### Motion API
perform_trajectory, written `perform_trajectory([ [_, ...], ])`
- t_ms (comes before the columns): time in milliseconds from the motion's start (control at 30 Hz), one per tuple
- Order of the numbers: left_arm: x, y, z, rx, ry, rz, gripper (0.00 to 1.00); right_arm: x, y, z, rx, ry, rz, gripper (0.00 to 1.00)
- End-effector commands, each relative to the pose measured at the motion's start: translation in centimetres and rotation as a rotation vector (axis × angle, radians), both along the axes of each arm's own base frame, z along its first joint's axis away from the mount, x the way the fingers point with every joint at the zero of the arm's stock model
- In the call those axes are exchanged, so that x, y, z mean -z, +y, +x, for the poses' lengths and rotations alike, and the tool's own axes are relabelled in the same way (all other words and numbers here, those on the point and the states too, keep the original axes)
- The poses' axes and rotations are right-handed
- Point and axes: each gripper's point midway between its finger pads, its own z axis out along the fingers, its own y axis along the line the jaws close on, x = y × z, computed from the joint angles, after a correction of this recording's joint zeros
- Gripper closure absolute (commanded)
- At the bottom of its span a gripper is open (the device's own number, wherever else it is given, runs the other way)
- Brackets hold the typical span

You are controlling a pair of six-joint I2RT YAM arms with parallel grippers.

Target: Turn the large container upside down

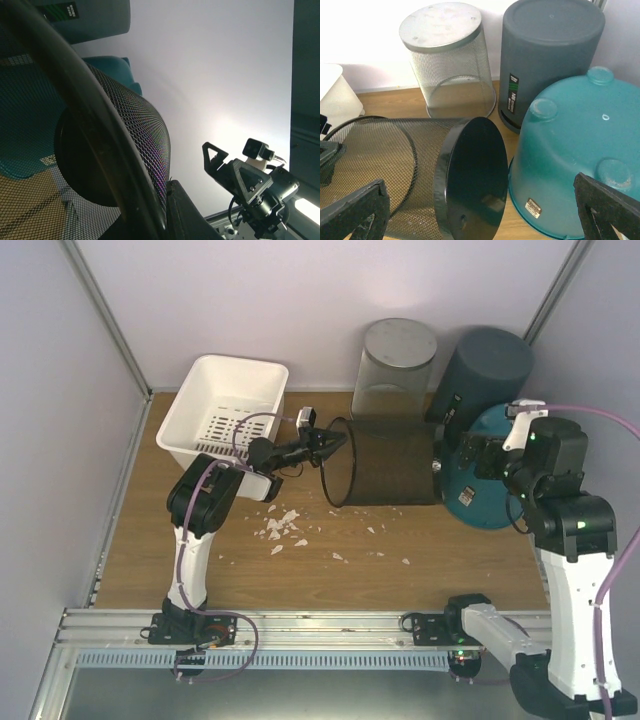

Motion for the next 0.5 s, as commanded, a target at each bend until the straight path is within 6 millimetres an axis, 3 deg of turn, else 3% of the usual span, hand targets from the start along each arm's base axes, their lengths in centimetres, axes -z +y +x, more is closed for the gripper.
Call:
perform_trajectory([
  [0, -2.6, 1.1, -1.9, -0.016, -0.204, -0.137, 1.0, 0.0, 0.2, 0.3, -0.007, -0.016, 0.019, 0.0],
  [200, -1.1, 0.8, -1.2, -0.008, -0.174, -0.122, 1.0, 0.9, 0.3, 0.7, -0.011, 0.009, 0.01, 0.0],
  [467, 0.4, 0.8, -0.9, 0.012, -0.168, -0.092, 0.89, 3.6, 1.0, 1.5, -0.049, 0.093, 0.009, 0.0],
])
